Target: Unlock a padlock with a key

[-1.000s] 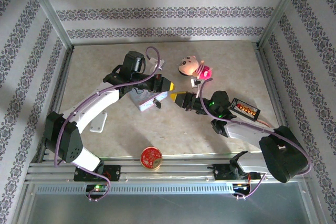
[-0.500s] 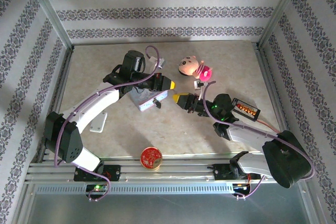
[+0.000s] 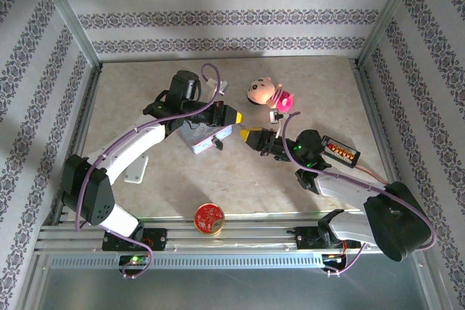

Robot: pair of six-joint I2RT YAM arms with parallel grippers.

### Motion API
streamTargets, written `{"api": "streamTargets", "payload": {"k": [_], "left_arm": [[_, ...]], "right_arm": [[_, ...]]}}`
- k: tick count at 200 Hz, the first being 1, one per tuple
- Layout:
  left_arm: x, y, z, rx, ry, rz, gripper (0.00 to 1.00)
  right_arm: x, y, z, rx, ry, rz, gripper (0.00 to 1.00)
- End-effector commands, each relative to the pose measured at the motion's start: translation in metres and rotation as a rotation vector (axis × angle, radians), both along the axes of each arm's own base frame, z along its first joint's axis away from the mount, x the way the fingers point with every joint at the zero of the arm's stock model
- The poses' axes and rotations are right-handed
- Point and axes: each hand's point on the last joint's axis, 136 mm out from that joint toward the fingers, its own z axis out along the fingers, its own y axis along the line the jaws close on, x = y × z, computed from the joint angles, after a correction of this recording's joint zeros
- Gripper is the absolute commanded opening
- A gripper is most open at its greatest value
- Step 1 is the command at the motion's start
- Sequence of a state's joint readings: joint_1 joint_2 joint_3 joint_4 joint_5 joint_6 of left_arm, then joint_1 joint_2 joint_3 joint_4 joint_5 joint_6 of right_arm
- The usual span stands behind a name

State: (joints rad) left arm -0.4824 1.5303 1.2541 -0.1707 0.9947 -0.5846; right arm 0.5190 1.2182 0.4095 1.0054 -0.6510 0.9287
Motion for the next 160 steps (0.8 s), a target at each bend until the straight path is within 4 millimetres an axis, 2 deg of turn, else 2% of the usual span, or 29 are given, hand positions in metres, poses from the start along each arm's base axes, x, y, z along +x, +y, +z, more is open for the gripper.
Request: {"api": "streamTargets", "payload": {"k": [1, 21, 55, 80, 85, 100, 112, 124, 144, 160], "left_arm": [[0.000, 0.000, 0.004, -0.025, -0.008, -0.015, 0.00], [0.001, 0.001, 0.002, -0.024, -0.002, -0.011, 0.00], [0.002, 0.000, 0.002, -0.027, -0.001, -0.010, 0.00], [0.004, 0.000, 0.002, -0.038, 0.012, 0.005, 0.00], [0.005, 0.000, 0.001, -0.041, 0.019, 0.013, 0.09], [0.012, 0.002, -0.001, -0.035, 0.033, 0.068, 0.48], [0.021, 0.009, -0.009, 0.002, 0.051, 0.156, 0.62], [0.033, 0.023, -0.029, 0.089, 0.092, 0.297, 0.79], [0.045, 0.055, -0.063, 0.245, 0.133, 0.558, 0.85], [0.047, 0.074, -0.076, 0.308, 0.127, 0.730, 0.87]], "right_arm": [[0.002, -0.005, 0.017, 0.034, -0.050, -0.024, 0.21], [0.002, -0.007, 0.019, 0.036, -0.054, -0.031, 0.20], [0.001, -0.007, 0.017, 0.033, -0.051, -0.027, 0.00], [0.005, -0.008, 0.014, 0.033, -0.034, -0.048, 0.00], [0.006, -0.009, 0.013, 0.032, -0.029, -0.058, 0.00], [0.013, -0.015, 0.004, 0.014, 0.009, -0.109, 0.00], [0.017, -0.020, -0.004, -0.006, 0.029, -0.150, 0.00], [0.020, -0.025, -0.016, -0.038, 0.059, -0.186, 0.00], [0.025, -0.028, -0.039, -0.141, 0.129, -0.212, 0.00], [0.026, -0.032, -0.060, -0.226, 0.186, -0.245, 0.00]]}}
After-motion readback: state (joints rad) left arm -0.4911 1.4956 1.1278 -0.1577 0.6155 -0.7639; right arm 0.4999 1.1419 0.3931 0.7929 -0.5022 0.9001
